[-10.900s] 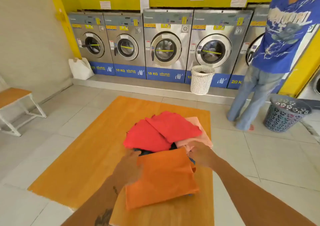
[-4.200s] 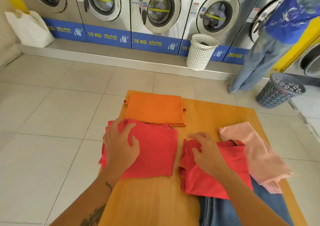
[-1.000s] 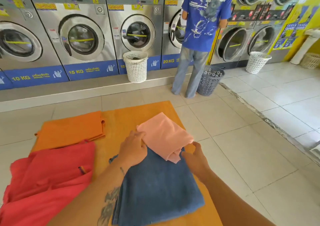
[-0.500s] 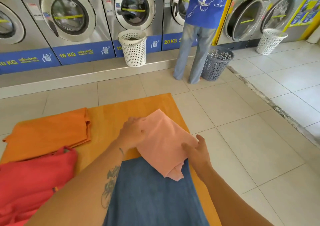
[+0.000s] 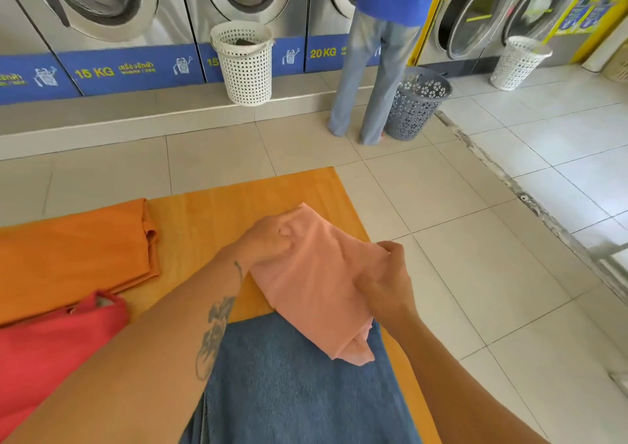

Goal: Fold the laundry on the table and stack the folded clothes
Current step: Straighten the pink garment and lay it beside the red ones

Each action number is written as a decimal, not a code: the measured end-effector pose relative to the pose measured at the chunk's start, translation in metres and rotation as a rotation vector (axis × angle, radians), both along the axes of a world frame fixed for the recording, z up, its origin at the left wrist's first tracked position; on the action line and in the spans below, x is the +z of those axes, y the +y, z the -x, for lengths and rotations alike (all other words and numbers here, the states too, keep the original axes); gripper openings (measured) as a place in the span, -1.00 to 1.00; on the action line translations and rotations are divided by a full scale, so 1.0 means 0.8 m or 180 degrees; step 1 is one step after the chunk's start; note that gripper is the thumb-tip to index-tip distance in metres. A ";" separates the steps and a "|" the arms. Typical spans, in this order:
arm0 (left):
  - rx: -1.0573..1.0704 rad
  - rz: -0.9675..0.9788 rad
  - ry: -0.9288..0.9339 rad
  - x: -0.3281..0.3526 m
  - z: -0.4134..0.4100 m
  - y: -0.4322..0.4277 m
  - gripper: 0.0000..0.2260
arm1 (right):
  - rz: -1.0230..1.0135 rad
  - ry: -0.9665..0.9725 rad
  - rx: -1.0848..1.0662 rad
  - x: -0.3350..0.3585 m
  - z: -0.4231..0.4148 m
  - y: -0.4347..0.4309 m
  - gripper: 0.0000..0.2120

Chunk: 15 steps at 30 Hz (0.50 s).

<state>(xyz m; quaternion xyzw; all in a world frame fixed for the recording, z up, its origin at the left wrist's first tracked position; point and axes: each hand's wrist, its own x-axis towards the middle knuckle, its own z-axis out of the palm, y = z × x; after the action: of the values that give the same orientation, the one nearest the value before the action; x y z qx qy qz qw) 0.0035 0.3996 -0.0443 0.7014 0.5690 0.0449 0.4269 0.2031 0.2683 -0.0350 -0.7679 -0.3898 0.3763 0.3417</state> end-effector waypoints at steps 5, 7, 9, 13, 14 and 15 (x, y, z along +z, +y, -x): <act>0.0208 0.0061 -0.0506 0.026 0.005 -0.024 -0.42 | -0.0465 -0.0227 0.0387 0.019 0.011 0.002 -0.43; 0.0401 -0.0095 -0.0763 0.041 0.012 -0.040 -0.41 | -0.0638 -0.0223 0.0423 0.029 0.014 -0.002 -0.40; 0.0660 -0.0169 -0.1001 0.057 0.021 -0.056 -0.40 | -0.0821 -0.0205 0.0480 0.042 0.016 -0.008 -0.38; 0.0966 -0.0416 -0.1166 0.094 0.047 -0.103 -0.42 | -0.1089 -0.0019 0.0611 0.071 0.018 -0.019 -0.36; 0.1047 -0.0490 -0.1166 0.104 0.054 -0.119 -0.42 | -0.1119 0.0031 0.0678 0.078 0.019 -0.022 -0.36; 0.1138 -0.0557 -0.1155 0.113 0.062 -0.136 -0.43 | -0.1157 0.0079 0.0784 0.085 0.022 -0.026 -0.36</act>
<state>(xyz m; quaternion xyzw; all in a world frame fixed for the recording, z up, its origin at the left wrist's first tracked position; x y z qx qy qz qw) -0.0465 0.2910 0.0460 0.6045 0.5920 0.2936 0.4450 0.1858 0.2474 0.0328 -0.6357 -0.5378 0.3482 0.4307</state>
